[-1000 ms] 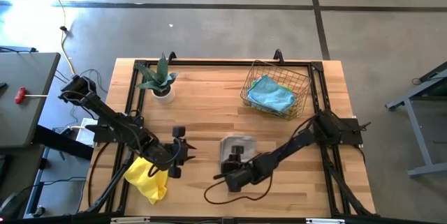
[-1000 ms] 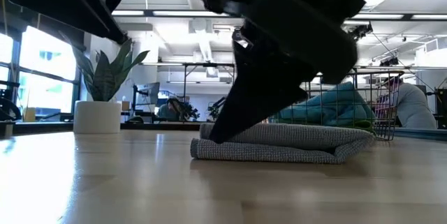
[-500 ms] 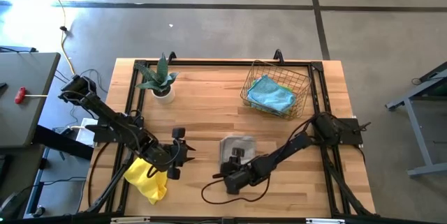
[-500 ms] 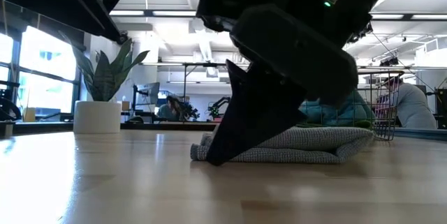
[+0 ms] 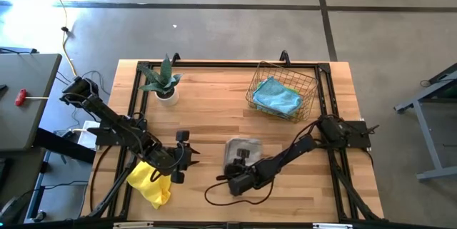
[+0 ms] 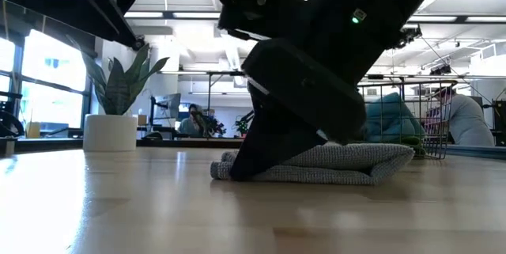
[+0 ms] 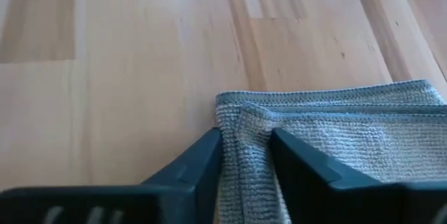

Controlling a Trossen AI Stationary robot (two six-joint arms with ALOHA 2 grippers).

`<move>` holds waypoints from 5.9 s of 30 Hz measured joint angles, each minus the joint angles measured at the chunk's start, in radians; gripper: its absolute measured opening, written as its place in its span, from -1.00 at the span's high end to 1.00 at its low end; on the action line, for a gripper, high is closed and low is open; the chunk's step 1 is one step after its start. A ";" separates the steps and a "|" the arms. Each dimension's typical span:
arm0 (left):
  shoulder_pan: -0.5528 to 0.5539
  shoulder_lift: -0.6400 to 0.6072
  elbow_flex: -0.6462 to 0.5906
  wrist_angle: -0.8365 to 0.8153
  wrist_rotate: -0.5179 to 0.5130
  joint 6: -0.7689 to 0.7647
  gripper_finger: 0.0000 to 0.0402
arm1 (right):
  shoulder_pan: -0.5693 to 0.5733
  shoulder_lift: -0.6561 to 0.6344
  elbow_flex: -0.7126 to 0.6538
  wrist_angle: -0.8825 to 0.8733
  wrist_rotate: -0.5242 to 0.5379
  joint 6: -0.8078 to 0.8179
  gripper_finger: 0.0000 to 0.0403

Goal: Fold microfiber towels
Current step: Put the folded gray microfiber towel into the wire basket, then fold the yellow microfiber towel

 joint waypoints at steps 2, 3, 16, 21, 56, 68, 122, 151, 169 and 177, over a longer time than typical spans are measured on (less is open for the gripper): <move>0.000 0.000 0.000 0.000 0.000 -0.001 0.35 | -0.001 0.004 0.000 -0.006 0.005 0.011 0.53; 0.000 0.000 0.000 0.000 0.000 -0.001 0.35 | -0.001 0.012 0.000 -0.006 0.005 0.018 0.60; -0.026 0.000 0.000 0.000 0.000 -0.027 0.35 | -0.014 -0.057 0.013 -0.098 0.073 -0.142 0.99; -0.043 0.000 0.000 0.004 -0.001 -0.031 0.35 | -0.054 -0.160 0.040 -0.296 0.073 -0.138 0.99; 0.114 0.000 0.000 0.004 -0.132 0.052 0.35 | -0.789 -0.576 0.028 -0.765 -0.042 -0.903 1.00; 0.114 0.000 0.000 0.000 -0.132 0.070 0.35 | -0.946 -0.500 0.028 -0.697 -0.216 -1.020 1.00; -0.132 -0.003 -0.075 -0.605 0.710 -0.928 0.35 | -0.128 -0.610 0.029 -0.812 0.057 0.000 0.34; 0.358 0.337 0.094 0.200 0.592 -0.025 0.35 | 0.232 -0.569 0.030 -0.786 0.393 0.468 0.34; 0.000 0.273 0.171 -0.494 0.549 -0.473 0.35 | 0.108 -0.328 0.030 -0.748 0.434 0.339 0.34; 0.075 0.401 0.145 -0.285 0.433 -0.314 0.35 | 0.096 -0.322 0.029 -0.719 0.303 0.276 0.34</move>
